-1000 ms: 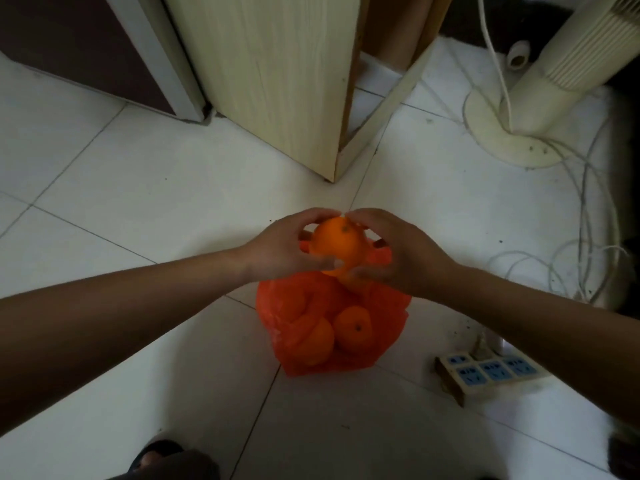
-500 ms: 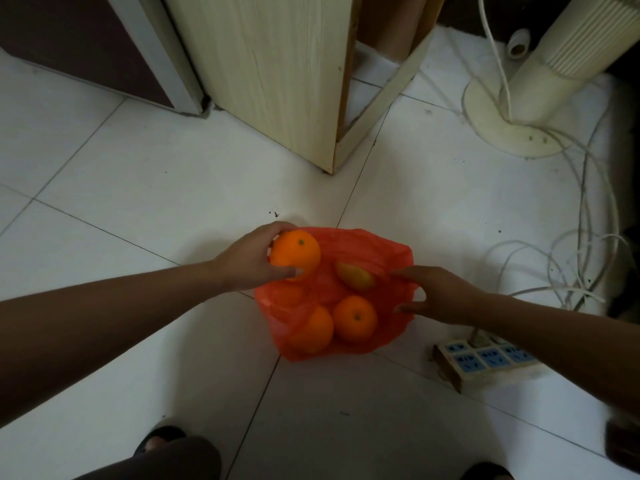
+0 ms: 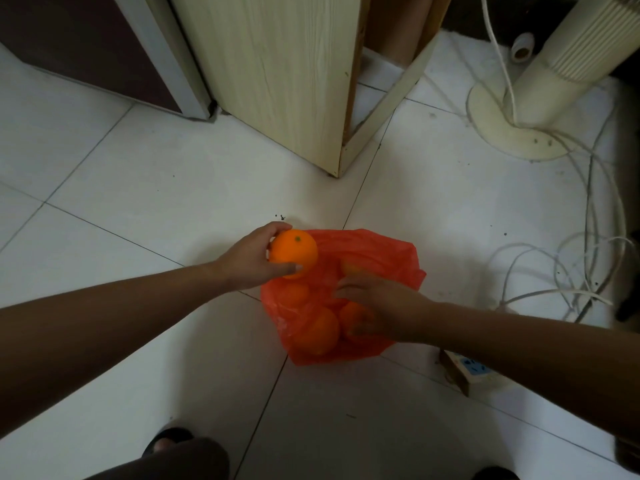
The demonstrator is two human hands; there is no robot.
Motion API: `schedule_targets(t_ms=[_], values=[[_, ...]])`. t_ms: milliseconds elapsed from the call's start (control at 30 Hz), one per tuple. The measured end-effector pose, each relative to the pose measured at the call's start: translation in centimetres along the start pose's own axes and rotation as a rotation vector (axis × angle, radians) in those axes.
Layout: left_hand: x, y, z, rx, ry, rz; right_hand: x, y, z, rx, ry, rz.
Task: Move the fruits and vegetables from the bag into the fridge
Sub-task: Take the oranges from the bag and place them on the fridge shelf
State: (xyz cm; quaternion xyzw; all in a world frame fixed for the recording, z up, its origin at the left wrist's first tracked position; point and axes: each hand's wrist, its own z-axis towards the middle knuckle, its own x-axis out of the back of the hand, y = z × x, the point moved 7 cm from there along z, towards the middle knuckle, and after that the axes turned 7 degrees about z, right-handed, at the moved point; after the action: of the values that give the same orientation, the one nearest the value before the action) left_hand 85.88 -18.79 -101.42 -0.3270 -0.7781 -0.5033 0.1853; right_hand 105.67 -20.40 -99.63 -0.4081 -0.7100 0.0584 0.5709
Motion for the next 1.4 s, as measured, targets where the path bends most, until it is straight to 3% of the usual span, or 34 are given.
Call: schedule_targets(t_ms=[300,733,1133,1400], values=[[0.0,-0.7,-0.1,-0.005,0.003,-0.031,-2.8,1.2,-1.1,-0.023,-0.129,-0.042],[0.0,-0.9,-0.2,0.008,0.011,-0.035,-3.3,0.7,-0.1,-0.038,-0.103,-0.070],[0.8,-1.7,-0.5,0.026,0.040,-0.049,-4.9,-0.5,1.4,-0.129,-0.050,0.080],[1.4,-0.9,-0.3,0.019,0.053,-0.065,-0.1,0.4,-1.6,-0.069,0.097,0.178]])
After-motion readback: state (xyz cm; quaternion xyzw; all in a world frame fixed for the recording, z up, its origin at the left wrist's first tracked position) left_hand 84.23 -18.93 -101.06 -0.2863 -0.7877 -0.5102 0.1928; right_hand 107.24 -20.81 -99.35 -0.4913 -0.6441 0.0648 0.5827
